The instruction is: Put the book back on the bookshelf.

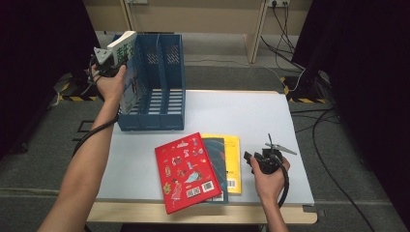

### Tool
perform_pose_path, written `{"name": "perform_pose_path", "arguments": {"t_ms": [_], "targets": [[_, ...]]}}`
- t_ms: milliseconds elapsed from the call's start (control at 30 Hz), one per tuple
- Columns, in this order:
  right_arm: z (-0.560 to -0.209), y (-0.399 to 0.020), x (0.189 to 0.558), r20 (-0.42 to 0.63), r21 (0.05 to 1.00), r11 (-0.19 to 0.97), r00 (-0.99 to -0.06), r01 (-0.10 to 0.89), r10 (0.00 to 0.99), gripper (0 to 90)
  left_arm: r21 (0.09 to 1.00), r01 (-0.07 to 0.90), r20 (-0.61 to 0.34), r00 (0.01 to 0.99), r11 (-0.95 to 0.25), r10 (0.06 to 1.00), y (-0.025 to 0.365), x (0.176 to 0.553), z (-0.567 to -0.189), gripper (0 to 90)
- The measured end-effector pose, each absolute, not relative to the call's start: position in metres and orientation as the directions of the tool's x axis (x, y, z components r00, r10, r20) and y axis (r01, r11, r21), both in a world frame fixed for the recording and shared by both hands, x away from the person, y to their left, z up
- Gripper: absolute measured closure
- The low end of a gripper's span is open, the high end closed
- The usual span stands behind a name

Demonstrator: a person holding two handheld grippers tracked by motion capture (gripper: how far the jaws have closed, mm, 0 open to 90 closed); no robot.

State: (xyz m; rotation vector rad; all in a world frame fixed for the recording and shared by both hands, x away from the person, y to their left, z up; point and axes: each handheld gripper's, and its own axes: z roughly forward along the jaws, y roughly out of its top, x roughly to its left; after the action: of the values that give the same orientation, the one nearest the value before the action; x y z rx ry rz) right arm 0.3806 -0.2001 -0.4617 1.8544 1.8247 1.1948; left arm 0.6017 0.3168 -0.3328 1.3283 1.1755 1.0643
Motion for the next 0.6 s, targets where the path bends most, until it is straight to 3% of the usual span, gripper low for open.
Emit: {"name": "perform_pose_path", "arguments": {"t_ms": [600], "targets": [[-0.463, -0.199, 0.380, 0.355, 0.698, -0.162, -0.141, 0.698, 0.924, 53.0, 0.987, 0.156, 0.022, 0.139, -0.044, 0.990, 0.321, 0.595, -0.347, 73.6]]}}
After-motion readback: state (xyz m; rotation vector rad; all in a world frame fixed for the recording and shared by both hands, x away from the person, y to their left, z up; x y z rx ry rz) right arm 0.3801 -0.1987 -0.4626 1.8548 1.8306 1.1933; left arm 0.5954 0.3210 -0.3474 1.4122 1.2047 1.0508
